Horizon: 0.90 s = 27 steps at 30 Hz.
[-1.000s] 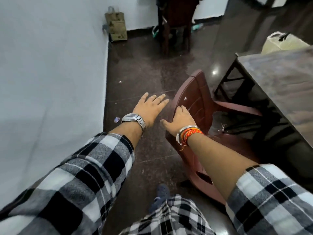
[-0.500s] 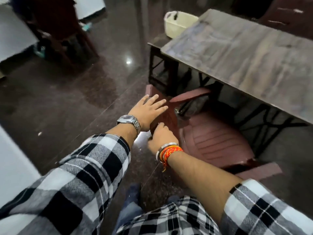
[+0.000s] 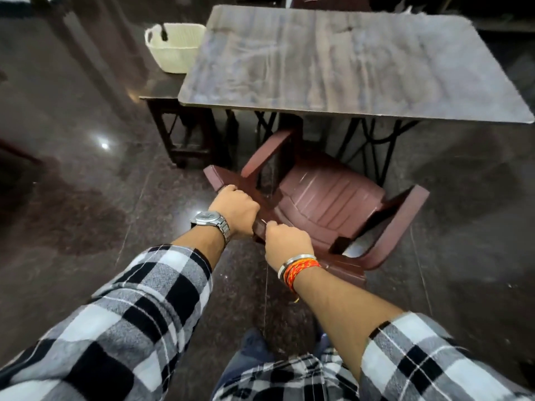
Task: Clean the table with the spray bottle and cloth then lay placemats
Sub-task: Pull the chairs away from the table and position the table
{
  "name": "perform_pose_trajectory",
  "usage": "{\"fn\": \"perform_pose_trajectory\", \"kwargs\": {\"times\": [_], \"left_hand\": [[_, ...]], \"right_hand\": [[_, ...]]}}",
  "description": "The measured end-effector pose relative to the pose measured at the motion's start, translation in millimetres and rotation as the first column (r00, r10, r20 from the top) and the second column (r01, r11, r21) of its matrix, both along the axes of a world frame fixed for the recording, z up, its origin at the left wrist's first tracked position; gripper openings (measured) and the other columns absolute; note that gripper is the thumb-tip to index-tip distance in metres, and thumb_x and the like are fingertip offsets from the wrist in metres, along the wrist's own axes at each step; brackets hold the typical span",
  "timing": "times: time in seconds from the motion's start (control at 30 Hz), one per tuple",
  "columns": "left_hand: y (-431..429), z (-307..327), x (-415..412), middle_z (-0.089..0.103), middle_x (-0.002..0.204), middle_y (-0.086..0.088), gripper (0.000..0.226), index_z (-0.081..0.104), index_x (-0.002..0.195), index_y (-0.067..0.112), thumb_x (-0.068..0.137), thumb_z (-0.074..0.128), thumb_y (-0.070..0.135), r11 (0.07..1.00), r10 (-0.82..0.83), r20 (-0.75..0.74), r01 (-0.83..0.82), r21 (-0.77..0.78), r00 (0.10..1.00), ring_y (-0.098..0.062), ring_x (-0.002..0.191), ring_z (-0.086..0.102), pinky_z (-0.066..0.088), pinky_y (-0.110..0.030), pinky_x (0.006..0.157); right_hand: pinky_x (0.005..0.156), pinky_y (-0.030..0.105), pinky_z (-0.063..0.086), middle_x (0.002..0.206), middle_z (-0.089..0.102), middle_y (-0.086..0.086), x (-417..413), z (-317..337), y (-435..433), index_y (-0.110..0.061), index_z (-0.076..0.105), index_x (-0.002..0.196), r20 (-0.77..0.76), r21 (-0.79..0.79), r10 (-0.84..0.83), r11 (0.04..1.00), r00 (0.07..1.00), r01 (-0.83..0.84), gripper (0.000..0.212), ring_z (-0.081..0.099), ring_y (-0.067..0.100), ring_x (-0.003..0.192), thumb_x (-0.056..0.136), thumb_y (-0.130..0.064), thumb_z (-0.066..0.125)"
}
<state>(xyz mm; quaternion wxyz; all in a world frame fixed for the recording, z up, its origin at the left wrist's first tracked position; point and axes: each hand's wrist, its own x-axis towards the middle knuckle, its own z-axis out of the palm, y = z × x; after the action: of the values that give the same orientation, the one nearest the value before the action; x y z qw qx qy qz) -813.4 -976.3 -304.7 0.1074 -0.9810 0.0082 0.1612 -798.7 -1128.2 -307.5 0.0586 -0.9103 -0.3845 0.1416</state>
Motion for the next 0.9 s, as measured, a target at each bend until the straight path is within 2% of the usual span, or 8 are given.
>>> {"fn": "perform_pose_trajectory", "kwargs": {"times": [0.1,0.2,0.27,0.37,0.43,0.6,0.77,0.9], "left_hand": [[-5.3,-0.7,0.4,0.077,0.094,-0.003,0.034,0.07,0.083,0.021,0.072,0.051,0.048,1.0,0.015,0.015,-0.015,-0.016,1.0,-0.026,0.094,0.072,0.044,-0.034,0.085],[-26.5,8.4,0.9,0.076,0.086,-0.005,0.024,0.059,0.07,0.02,0.072,0.055,0.044,0.998,0.059,0.016,-0.058,-0.026,0.998,-0.029,0.082,0.073,0.041,-0.031,0.067],[-54.7,14.1,3.7,0.076,0.086,-0.004,0.021,0.06,0.071,0.021,0.076,0.058,0.041,0.997,0.068,0.008,-0.068,-0.041,0.998,-0.029,0.08,0.073,0.04,-0.03,0.061],[-106.2,16.9,19.8,0.077,0.095,-0.004,0.025,0.073,0.087,0.018,0.078,0.058,0.035,0.998,0.015,-0.022,-0.017,-0.065,1.0,-0.028,0.089,0.073,0.046,-0.031,0.064],[-140.6,17.5,34.7,0.076,0.101,-0.004,0.029,0.075,0.096,0.017,0.082,0.057,0.034,0.997,-0.021,-0.025,0.019,-0.079,0.999,-0.028,0.094,0.073,0.05,-0.033,0.069],[-183.6,11.8,58.4,0.075,0.102,-0.004,0.031,0.073,0.097,0.018,0.083,0.059,0.042,0.992,-0.081,-0.033,0.077,-0.098,0.996,-0.028,0.093,0.071,0.049,-0.034,0.07],[-176.8,-4.9,66.8,0.076,0.101,-0.004,0.043,0.072,0.098,0.018,0.078,0.058,0.053,0.961,0.06,-0.046,-0.07,-0.269,0.997,-0.031,0.099,0.071,0.046,-0.037,0.082],[-186.6,0.1,82.3,0.075,0.103,-0.007,0.044,0.072,0.098,0.016,0.079,0.059,0.054,0.945,0.141,-0.069,-0.155,-0.288,0.988,-0.034,0.094,0.072,0.052,-0.035,0.076]], "right_hand": [[0.066,0.036,0.041,0.104,0.067,0.009,3.2,-0.6,-6.2,-0.01,0.051,0.107,0.059,-0.002,0.056,0.998,0.997,-0.056,0.018,0.065,0.035,0.092,0.093,-0.014,0.041],[0.064,0.035,0.035,0.106,0.067,0.008,12.2,1.5,-24.4,-0.01,0.05,0.109,0.088,-0.052,0.126,0.991,0.988,-0.122,0.02,0.064,0.035,0.095,0.092,-0.014,0.042],[0.066,0.035,0.038,0.108,0.066,0.007,23.3,3.6,-51.5,-0.012,0.049,0.111,0.088,-0.1,0.171,0.982,0.981,-0.162,0.022,0.063,0.034,0.097,0.09,-0.016,0.043],[0.073,0.036,0.044,0.11,0.066,0.004,45.9,4.6,-104.4,-0.016,0.049,0.111,0.083,-0.167,0.204,0.968,0.975,-0.188,0.024,0.063,0.033,0.098,0.089,-0.022,0.046],[0.074,0.036,0.045,0.11,0.066,0.002,66.6,5.4,-137.5,-0.018,0.05,0.11,0.09,-0.195,0.201,0.964,0.975,-0.18,0.022,0.063,0.031,0.1,0.089,-0.026,0.047],[0.068,0.035,0.041,0.11,0.064,-0.001,99.3,2.1,-184.6,-0.02,0.051,0.109,0.056,-0.19,0.229,0.958,0.972,-0.215,0.022,0.06,0.028,0.101,0.089,-0.028,0.047],[0.06,0.035,0.034,0.101,0.067,0.005,114.6,-2.5,-189.0,-0.013,0.055,0.101,0.105,-0.079,0.324,0.945,0.94,-0.317,0.019,0.063,0.033,0.092,0.084,-0.018,0.05],[0.057,0.035,0.035,0.095,0.069,0.006,132.7,-2.0,-195.6,-0.012,0.057,0.096,0.129,-0.053,0.362,0.932,0.923,-0.358,0.015,0.065,0.034,0.084,0.082,-0.018,0.054]]}}
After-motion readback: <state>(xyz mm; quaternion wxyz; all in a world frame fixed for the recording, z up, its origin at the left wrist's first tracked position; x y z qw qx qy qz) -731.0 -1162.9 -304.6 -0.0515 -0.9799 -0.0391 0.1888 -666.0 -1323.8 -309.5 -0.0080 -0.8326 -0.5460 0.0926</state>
